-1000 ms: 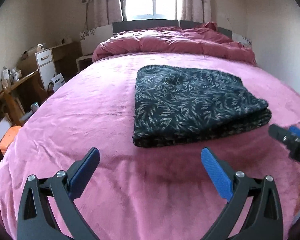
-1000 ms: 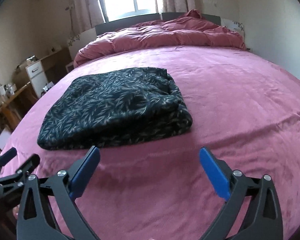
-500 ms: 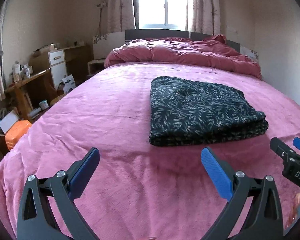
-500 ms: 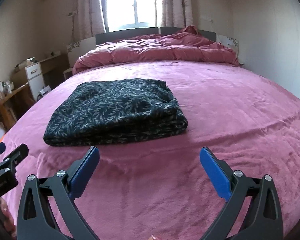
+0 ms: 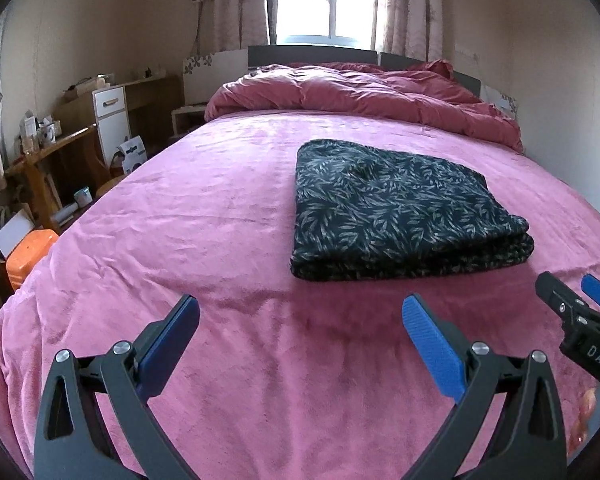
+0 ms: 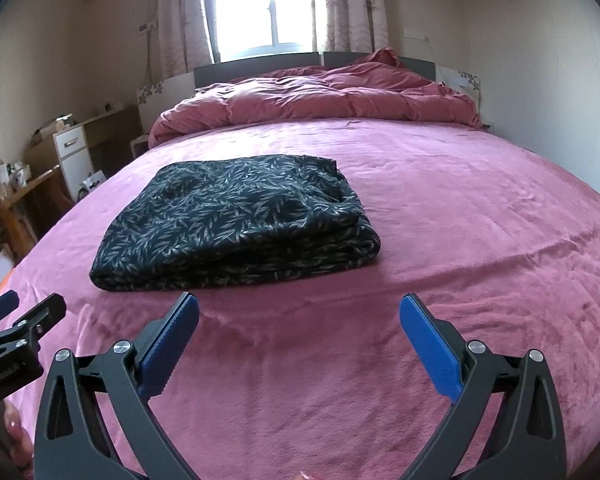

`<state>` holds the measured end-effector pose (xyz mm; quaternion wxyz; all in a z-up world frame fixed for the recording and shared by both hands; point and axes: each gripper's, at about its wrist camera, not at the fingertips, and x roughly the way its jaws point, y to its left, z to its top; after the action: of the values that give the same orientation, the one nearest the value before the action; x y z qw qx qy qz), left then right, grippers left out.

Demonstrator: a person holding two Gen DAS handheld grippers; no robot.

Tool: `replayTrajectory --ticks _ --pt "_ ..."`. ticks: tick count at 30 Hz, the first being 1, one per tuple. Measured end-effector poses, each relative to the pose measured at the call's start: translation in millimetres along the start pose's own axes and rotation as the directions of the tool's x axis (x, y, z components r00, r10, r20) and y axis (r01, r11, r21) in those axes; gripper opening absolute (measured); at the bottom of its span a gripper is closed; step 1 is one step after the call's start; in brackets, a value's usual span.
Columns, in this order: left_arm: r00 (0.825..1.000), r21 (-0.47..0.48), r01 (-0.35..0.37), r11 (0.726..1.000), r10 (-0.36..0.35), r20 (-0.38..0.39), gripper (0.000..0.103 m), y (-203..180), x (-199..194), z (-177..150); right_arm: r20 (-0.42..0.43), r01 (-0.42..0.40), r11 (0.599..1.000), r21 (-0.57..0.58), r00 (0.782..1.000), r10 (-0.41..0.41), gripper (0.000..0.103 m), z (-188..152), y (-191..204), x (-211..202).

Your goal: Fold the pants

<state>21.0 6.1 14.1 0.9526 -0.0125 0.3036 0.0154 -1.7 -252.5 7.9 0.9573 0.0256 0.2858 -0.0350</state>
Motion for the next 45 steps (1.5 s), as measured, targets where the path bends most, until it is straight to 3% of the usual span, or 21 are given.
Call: replayTrajectory --ticks 45 --pt "0.999 0.000 0.022 1.000 -0.022 -0.042 0.101 -4.3 1.9 -2.6 -0.024 -0.017 1.000 0.026 1.000 0.018 0.099 -2.2 1.4 2.0"
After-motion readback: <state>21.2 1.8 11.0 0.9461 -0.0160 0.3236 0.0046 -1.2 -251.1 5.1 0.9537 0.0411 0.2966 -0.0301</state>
